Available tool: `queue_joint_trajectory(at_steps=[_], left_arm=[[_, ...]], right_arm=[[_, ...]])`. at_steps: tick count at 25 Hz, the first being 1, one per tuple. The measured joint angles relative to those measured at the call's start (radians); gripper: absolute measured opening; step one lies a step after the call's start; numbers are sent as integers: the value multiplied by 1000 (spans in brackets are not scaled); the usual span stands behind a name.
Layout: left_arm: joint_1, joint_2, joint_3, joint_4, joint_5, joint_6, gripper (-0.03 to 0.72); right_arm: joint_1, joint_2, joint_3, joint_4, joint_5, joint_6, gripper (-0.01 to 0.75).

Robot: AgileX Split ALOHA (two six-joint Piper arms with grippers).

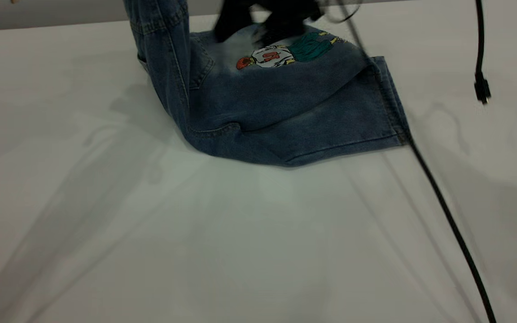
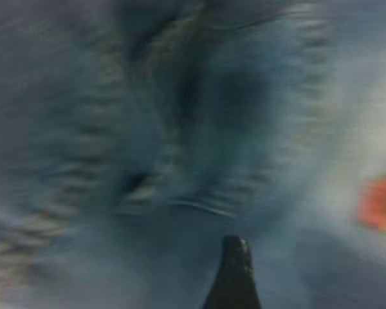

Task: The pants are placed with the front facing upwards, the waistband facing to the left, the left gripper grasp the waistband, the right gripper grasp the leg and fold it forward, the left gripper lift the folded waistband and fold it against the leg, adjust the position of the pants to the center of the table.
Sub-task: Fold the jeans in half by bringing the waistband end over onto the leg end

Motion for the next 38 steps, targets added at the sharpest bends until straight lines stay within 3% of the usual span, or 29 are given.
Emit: queue_joint_trajectory(at_steps=[8,12,26,38], left_arm=[[-10,1,0,1,-23,0,90],[-30,1,1,35,-21,3,90],[-191,4,1,134,-12,3,90],[-220,13,1,131,-9,-4,90]], right_arm=[[-50,-9,-25,-510,195,401,510],[-48,1,-25,-658,223,494,510],[-49,30,-51,-661,247,495,510],[-83,28,-334,-829,449,553,510]])
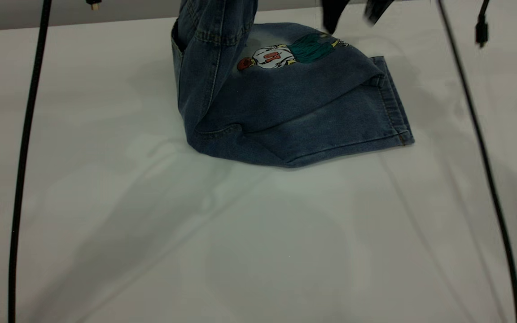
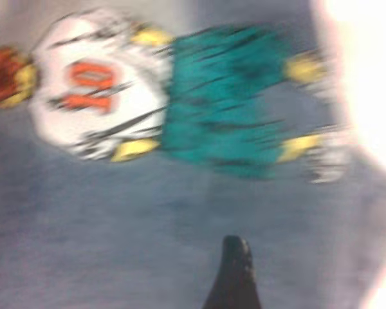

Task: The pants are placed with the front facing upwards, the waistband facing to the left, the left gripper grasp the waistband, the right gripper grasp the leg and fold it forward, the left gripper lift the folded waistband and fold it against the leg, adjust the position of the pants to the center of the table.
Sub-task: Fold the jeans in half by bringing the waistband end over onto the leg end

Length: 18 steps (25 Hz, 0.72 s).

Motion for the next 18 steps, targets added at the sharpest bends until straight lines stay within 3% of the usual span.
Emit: queue_joint_trajectory(at_steps=[6,18], left_arm=[[-24,0,0,-2,1,-1,90],[-89,114,-37,-1,-28,-1,90]], right_arm=[[-103,0,-117,-42,106,5,510],[-394,-3,-189,0,104,9,510]])
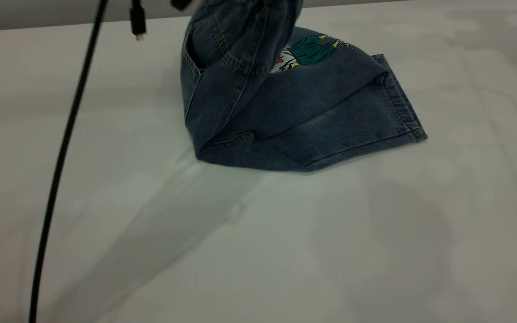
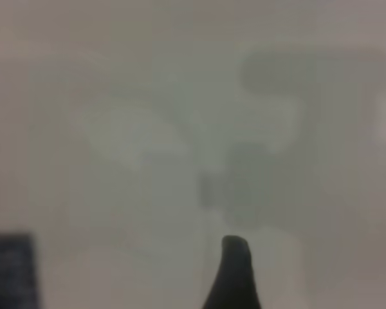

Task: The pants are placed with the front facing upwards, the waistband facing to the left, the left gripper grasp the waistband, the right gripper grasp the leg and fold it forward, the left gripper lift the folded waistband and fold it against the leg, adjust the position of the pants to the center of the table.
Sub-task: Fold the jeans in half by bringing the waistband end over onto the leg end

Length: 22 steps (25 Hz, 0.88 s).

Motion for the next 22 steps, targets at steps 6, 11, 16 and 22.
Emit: queue_joint_trajectory(at_steps=[6,11,16,22], left_arm=[[-40,111,-62,2,-65,3,90],[-49,212,-84,2,-195,3,90],[-49,299,-84,1,-341,3,90],[-49,345,-84,-2,-408,3,193]], right_arm=[[-75,-5,0,26,0,-3,510],[-81,-7,0,41,0,-7,510],[-81,-7,0,45,0,-6,510],[-81,-7,0,49,0,-3,510]])
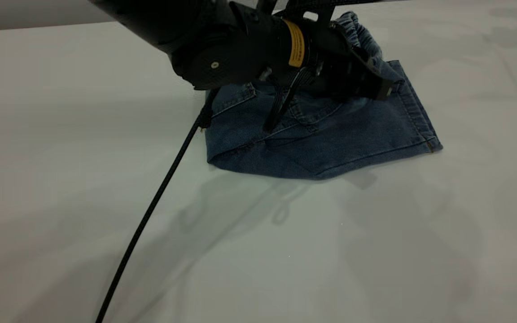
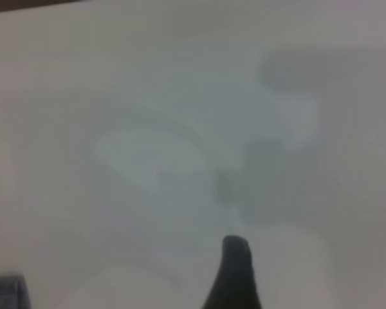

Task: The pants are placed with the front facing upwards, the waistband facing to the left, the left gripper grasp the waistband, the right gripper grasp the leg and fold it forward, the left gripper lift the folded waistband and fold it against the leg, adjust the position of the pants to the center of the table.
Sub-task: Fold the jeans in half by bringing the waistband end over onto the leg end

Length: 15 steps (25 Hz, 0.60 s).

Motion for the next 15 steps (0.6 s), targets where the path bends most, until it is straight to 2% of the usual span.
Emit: queue_joint_trajectory(at_steps=[5,7,10,15], left_arm=[[0,-2,0,-4,-127,-18,445],[1,-5,0,-8,-156,-79,511],[16,-15,-1,5,-130,-169,557],[31,-98,-43,44,48,-185,568]], right_arm=[[0,0,0,22,-1,0,510],[0,0,0,21,-1,0,510],[0,0,0,22,-1,-2,510],[0,0,0,32,-1,-3,510]])
